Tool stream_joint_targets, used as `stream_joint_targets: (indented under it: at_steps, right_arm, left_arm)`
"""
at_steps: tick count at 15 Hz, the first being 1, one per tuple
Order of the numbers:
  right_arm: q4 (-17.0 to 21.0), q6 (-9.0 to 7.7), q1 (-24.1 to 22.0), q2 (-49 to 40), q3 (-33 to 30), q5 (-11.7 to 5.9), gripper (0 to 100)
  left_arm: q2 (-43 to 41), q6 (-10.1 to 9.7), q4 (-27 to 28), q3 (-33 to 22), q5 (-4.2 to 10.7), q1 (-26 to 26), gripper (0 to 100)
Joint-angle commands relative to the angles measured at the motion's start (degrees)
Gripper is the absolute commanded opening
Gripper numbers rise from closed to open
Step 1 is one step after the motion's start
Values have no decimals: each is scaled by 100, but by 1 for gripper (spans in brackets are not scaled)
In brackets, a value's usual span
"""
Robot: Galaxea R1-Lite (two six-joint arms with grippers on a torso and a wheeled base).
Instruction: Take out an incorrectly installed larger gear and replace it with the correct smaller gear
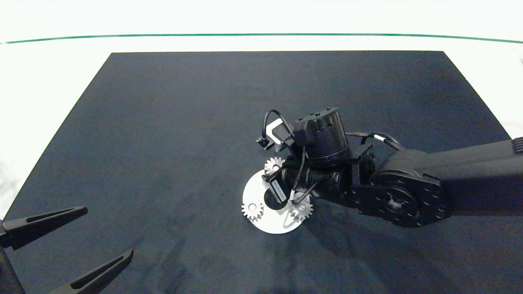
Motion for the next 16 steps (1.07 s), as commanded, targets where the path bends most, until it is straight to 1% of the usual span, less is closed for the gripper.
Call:
stream_joint_targets:
  at_steps: [1,4,8,16]
  right_arm:
    - [8,-15,8,-55,-41,-8,31]
    - [8,-59,8,-55,-41,-8,31]
    - [8,-59,16,-64,-58,-8,31]
    - [34,-261,34,-169,-137,-8,31]
  left_arm:
    - [8,4,-4,-10,3,0,100]
    - [8,-5,-4,-10,3,0,100]
    - [8,4,-13,-10,3,8,100]
    - [34,-5,-13,-10,3,17,100]
